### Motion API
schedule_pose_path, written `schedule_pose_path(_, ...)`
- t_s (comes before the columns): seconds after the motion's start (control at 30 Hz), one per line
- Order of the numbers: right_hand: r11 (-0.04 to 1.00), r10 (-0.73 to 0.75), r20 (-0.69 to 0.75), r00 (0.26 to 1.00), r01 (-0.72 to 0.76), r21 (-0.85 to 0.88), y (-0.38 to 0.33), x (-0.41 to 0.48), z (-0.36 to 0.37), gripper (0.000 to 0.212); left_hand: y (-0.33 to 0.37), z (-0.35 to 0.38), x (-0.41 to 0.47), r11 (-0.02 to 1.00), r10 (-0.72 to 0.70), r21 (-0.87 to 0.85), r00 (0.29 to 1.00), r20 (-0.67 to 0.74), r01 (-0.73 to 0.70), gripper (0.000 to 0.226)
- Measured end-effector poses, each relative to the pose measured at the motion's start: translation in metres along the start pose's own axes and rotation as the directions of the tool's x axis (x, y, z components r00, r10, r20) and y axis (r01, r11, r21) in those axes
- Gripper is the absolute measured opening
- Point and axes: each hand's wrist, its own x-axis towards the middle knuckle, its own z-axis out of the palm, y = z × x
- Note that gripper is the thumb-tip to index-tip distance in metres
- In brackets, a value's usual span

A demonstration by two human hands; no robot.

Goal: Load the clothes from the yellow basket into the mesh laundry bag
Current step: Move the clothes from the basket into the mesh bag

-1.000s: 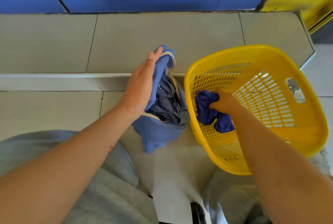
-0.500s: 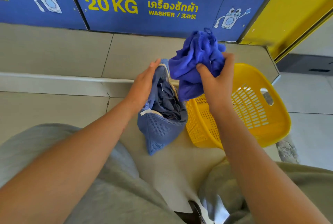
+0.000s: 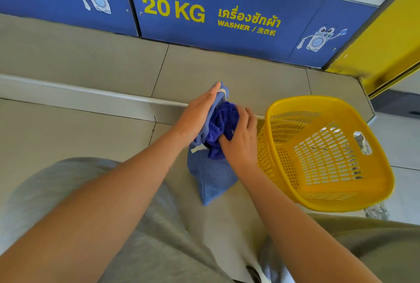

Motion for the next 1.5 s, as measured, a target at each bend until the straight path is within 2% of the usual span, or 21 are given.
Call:
schedule_pose_path(0.07, 0.99, -0.14, 0.15, 0.979, 0.143, -0.011, 0.002, 0.007, 0.004, 0.064, -0.003, -0.001, 0.0, 0.999, 0.039, -0.024, 0.998, 0.057, -0.038, 0.054)
schedule_pose_path(0.13, 0.964, -0.214, 0.282, 0.935, 0.249, -0.096, 0.008, 0.009, 0.011, 0.061, -0.006, -0.002, 0.001, 0.997, 0.081, -0.004, 0.991, 0.104, -0.081, 0.047)
schedule_pose_path(0.23, 0.897, -0.296, 0.363, 0.883, 0.388, -0.214, 0.015, 0.011, 0.017, 0.062, -0.009, -0.001, 0.001, 0.991, 0.121, 0.044, 0.984, 0.131, -0.128, 0.042)
schedule_pose_path(0.33, 0.843, -0.348, 0.431, 0.833, 0.479, -0.245, 0.016, 0.016, 0.019, 0.066, -0.01, -0.001, 0.0, 0.987, 0.12, 0.082, 0.976, 0.183, -0.136, 0.044)
schedule_pose_path(0.4, 0.832, -0.304, 0.505, 0.807, 0.483, -0.271, 0.014, 0.022, 0.017, 0.064, -0.011, 0.001, -0.002, 0.979, 0.123, 0.128, 0.964, 0.236, -0.157, 0.046)
schedule_pose_path(0.5, 0.768, -0.122, 0.612, 0.781, 0.465, -0.44, 0.012, 0.033, 0.016, 0.055, -0.01, 0.01, -0.009, 0.969, 0.133, 0.163, 0.947, 0.291, -0.186, 0.046)
schedule_pose_path(0.6, 0.765, 0.013, 0.673, 0.74, 0.425, -0.483, 0.022, 0.037, 0.033, 0.052, -0.007, 0.016, -0.019, 0.953, 0.152, 0.204, 0.937, 0.315, -0.223, 0.044)
schedule_pose_path(0.77, 0.885, 0.133, 0.541, 0.83, 0.146, -0.442, 0.04, 0.026, 0.067, 0.066, -0.015, 0.018, -0.03, 0.922, 0.126, 0.316, 0.945, 0.302, -0.223, 0.043)
schedule_pose_path(0.83, 0.915, 0.17, 0.513, 0.842, 0.059, -0.399, 0.038, 0.025, 0.069, 0.075, -0.015, 0.012, -0.027, 0.929, 0.122, 0.311, 0.959, 0.255, -0.201, 0.043)
schedule_pose_path(0.9, 0.954, 0.146, 0.468, 0.872, 0.001, -0.299, 0.03, 0.024, 0.062, 0.083, -0.017, 0.005, -0.022, 0.945, 0.128, 0.272, 0.971, 0.201, -0.181, 0.043)
schedule_pose_path(1.0, 0.997, 0.005, 0.325, 0.946, 0.021, -0.078, 0.024, 0.017, 0.048, 0.087, -0.024, -0.004, -0.009, 0.964, 0.153, 0.201, 0.981, 0.116, -0.174, 0.044)
schedule_pose_path(1.07, 0.995, -0.084, 0.234, 0.969, 0.071, 0.064, 0.02, 0.007, 0.035, 0.081, -0.028, -0.01, -0.002, 0.969, 0.163, 0.18, 0.985, 0.053, -0.17, 0.046)
schedule_pose_path(1.13, 0.989, -0.114, 0.105, 0.988, 0.103, 0.105, 0.019, -0.005, 0.024, 0.074, -0.031, -0.015, 0.002, 0.972, 0.157, 0.173, 0.987, 0.024, -0.159, 0.046)
schedule_pose_path(1.2, 0.989, 0.019, 0.036, 0.999, -0.025, 0.146, 0.021, -0.016, 0.018, 0.075, -0.033, -0.018, 0.003, 0.973, 0.164, 0.164, 0.986, 0.019, -0.165, 0.046)
schedule_pose_path(1.27, 0.951, 0.217, 0.107, 0.97, -0.235, 0.2, 0.021, -0.024, 0.02, 0.081, -0.034, -0.017, 0.002, 0.971, 0.17, 0.168, 0.985, 0.018, -0.171, 0.046)
schedule_pose_path(1.33, 0.924, 0.298, 0.196, 0.934, -0.334, 0.185, 0.019, -0.029, 0.028, 0.083, -0.035, -0.016, 0.002, 0.971, 0.167, 0.167, 0.986, 0.027, -0.169, 0.047)
schedule_pose_path(1.43, 0.944, 0.33, 0.222, 0.917, -0.325, -0.063, 0.006, -0.034, 0.035, 0.078, -0.034, -0.012, -0.001, 0.968, 0.165, 0.179, 0.984, 0.067, -0.174, 0.047)
schedule_pose_path(1.5, 0.937, 0.348, 0.228, 0.91, -0.328, -0.121, -0.004, -0.034, 0.036, 0.077, -0.033, -0.01, -0.002, 0.964, 0.168, 0.19, 0.981, 0.098, -0.184, 0.048)
